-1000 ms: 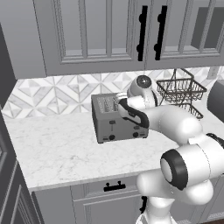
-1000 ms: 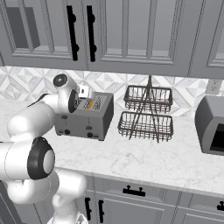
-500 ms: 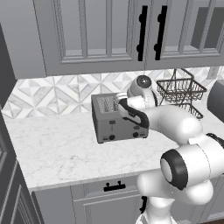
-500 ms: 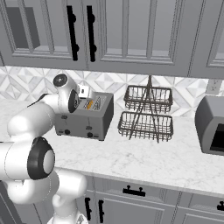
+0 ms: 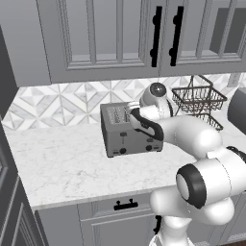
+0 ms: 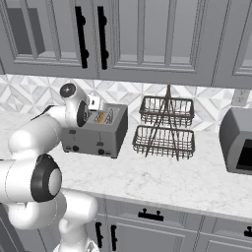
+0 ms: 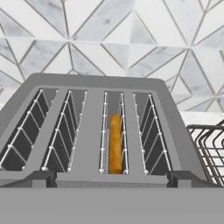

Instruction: Start the toaster. Once the lever pops up, take the bread to the plate on the dining counter.

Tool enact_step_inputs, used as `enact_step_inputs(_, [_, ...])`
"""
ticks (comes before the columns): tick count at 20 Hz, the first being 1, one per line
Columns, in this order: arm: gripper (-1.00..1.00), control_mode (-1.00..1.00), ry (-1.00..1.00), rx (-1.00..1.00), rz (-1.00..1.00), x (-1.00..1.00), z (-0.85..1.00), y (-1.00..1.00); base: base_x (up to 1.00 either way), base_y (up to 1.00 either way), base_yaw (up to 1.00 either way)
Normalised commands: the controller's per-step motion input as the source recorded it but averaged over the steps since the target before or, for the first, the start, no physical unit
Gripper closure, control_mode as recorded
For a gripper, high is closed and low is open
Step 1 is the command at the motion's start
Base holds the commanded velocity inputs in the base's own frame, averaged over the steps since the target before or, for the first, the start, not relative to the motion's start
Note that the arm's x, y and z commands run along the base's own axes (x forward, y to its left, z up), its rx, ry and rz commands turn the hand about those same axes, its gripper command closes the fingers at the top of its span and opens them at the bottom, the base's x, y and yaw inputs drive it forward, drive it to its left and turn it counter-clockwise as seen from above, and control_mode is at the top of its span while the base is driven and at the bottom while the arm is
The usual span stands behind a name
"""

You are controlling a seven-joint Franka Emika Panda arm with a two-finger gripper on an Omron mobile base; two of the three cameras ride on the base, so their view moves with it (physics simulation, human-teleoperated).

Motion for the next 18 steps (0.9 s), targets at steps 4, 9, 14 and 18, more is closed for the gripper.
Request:
enact_step_inputs(4, [-1.0, -1.0, 0.0, 0.0, 0.0, 0.0, 0.0, 0.0, 0.0, 0.0, 0.0])
enact_step_inputs(9, [-1.0, -1.0, 0.0, 0.0, 0.0, 0.0, 0.0, 0.0, 0.0, 0.0, 0.0])
enact_step_inputs(14, [-1.0, -1.0, 0.0, 0.0, 0.0, 0.0, 0.0, 0.0, 0.0, 0.0, 0.0])
enact_step_inputs(18, [-1.0, -1.0, 0.0, 0.0, 0.0, 0.0, 0.0, 0.0, 0.0, 0.0, 0.0])
